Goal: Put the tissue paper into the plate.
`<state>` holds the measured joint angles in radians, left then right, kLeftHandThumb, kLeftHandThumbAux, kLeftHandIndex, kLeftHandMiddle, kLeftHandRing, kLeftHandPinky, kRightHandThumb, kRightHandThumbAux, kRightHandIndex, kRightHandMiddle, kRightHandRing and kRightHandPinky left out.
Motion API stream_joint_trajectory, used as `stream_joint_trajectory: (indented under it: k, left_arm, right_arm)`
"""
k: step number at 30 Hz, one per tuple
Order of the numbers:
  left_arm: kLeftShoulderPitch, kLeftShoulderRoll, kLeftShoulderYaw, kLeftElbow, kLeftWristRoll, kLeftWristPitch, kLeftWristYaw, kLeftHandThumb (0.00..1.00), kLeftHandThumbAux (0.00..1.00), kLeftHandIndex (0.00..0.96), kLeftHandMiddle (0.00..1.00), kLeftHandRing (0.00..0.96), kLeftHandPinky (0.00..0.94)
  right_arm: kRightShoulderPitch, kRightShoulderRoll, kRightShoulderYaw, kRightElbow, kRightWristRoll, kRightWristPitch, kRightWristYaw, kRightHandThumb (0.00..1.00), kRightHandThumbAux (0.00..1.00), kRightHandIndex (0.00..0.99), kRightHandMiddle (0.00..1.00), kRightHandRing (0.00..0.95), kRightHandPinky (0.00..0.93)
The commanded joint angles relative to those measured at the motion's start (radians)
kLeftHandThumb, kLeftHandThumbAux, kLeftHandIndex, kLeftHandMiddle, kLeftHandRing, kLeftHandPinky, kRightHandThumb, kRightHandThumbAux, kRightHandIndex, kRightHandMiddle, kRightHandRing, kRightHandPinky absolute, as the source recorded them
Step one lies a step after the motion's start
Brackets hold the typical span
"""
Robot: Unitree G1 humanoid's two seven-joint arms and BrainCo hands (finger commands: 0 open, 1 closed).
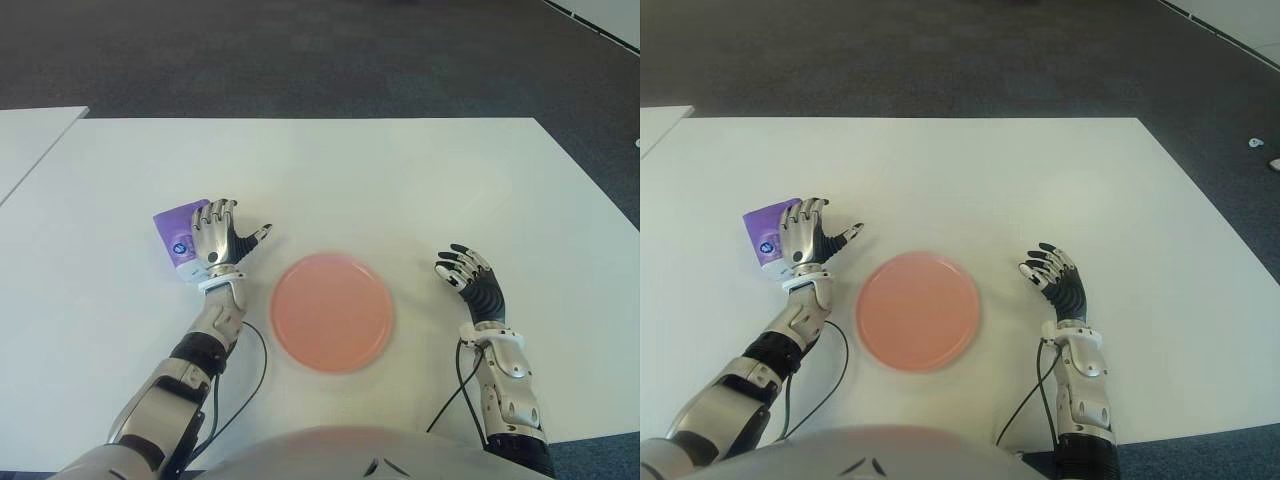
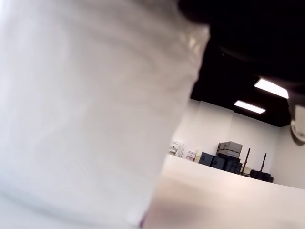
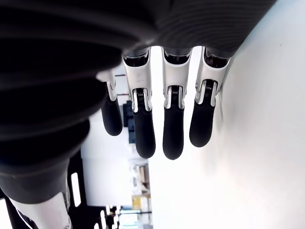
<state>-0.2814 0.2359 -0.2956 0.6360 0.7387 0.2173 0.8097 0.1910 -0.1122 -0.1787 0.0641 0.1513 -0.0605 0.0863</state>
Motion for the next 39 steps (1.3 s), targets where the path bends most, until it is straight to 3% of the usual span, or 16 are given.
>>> stream_joint_trajectory:
  k: [1,8,11,16,25,31,39]
  left_arm:
    - [0.039,0.023,-0.015,-0.04,0.012,0.023,-0.058,0.161,0.345,0.267,0.198,0.173,0.224]
    - [0.051,0.047,-0.029,-0.093,0.034,0.035,-0.114,0.175,0.332,0.301,0.218,0.188,0.249]
    - [0.062,0.054,-0.043,-0.159,0.057,0.07,-0.169,0.19,0.346,0.317,0.246,0.217,0.284]
    - [0.096,0.064,-0.059,-0.296,0.091,0.124,-0.251,0.251,0.41,0.39,0.416,0.418,0.451]
    - [0.126,0.051,-0.034,-0.424,0.035,0.111,-0.394,0.303,0.442,0.463,0.637,0.619,0.656]
    - [0.136,0.032,-0.015,-0.476,-0.01,0.111,-0.471,0.296,0.465,0.493,0.706,0.678,0.7]
    - [0.133,0.004,-0.017,-0.501,-0.025,0.088,-0.479,0.297,0.5,0.518,0.741,0.71,0.704]
  right_arm:
    - [0.035,0.027,0.024,0.053,-0.012,0.051,-0.007,0.348,0.776,0.232,0.371,0.369,0.364]
    - [0.028,0.037,0.028,0.069,-0.006,0.043,-0.001,0.337,0.776,0.223,0.38,0.367,0.351]
    - [0.022,0.039,0.027,0.083,0.002,0.036,0.008,0.337,0.776,0.221,0.385,0.367,0.348]
    - [0.011,0.046,0.023,0.108,0.006,0.021,0.009,0.348,0.778,0.222,0.393,0.373,0.349]
    - [-0.016,0.057,0.019,0.166,0.004,-0.015,0.009,0.37,0.788,0.233,0.391,0.376,0.36]
    - [-0.03,0.06,0.021,0.197,-0.003,-0.04,0.007,0.376,0.786,0.231,0.39,0.377,0.353]
    - [-0.047,0.061,0.022,0.23,-0.008,-0.062,0.003,0.361,0.776,0.226,0.386,0.373,0.351]
